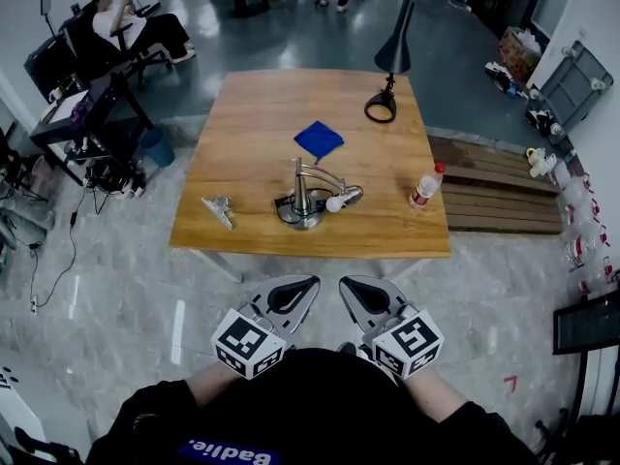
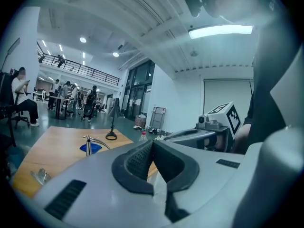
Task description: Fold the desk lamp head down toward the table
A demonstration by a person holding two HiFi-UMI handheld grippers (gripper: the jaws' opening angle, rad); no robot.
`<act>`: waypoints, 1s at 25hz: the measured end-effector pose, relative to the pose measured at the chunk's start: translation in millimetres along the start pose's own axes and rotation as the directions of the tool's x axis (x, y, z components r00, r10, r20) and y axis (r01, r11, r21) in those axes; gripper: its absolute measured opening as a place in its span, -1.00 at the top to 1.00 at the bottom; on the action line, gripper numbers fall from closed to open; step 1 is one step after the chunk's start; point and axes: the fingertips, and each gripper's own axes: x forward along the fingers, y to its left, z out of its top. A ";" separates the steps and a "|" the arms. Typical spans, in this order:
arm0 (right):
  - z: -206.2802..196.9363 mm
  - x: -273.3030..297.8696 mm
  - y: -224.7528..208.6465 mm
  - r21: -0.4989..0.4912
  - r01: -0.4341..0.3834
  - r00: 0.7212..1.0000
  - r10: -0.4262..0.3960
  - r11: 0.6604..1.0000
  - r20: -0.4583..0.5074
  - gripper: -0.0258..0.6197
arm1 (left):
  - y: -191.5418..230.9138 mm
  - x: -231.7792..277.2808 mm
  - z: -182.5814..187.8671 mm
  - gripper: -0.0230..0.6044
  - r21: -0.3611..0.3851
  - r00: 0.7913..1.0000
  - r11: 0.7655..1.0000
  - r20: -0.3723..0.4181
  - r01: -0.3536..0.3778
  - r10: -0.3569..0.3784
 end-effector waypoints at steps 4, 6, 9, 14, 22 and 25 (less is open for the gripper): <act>-1.0 4.6 6.4 -0.001 0.004 1.000 -0.004 1.000 -0.007 0.91 | 3.6 -7.3 -1.5 0.90 0.000 1.000 1.000 -0.003 -0.001 0.001; -0.6 7.3 9.4 -0.005 0.003 1.000 -0.003 1.000 -0.010 0.91 | 4.7 -9.2 -0.9 0.90 0.005 1.000 1.000 -0.003 0.001 -0.001; -0.3 11.1 13.6 -0.008 -0.001 1.000 0.001 1.000 -0.013 0.91 | 6.7 -12.5 -2.5 0.90 0.007 1.000 1.000 -0.007 0.000 0.000; 1.5 13.9 17.8 -0.014 -0.003 1.000 0.003 1.000 -0.016 0.91 | 10.2 -19.1 -1.4 0.90 0.008 1.000 1.000 -0.004 -0.009 0.009; 3.0 15.8 21.6 -0.022 -0.002 1.000 0.002 1.000 -0.022 0.91 | 12.5 -24.5 -2.4 0.90 0.008 1.000 1.000 -0.004 -0.014 0.014; 0.3 14.9 20.9 -0.022 0.001 1.000 -0.001 1.000 -0.025 0.91 | 11.8 -24.2 -4.8 0.90 0.009 1.000 1.000 -0.006 -0.012 0.012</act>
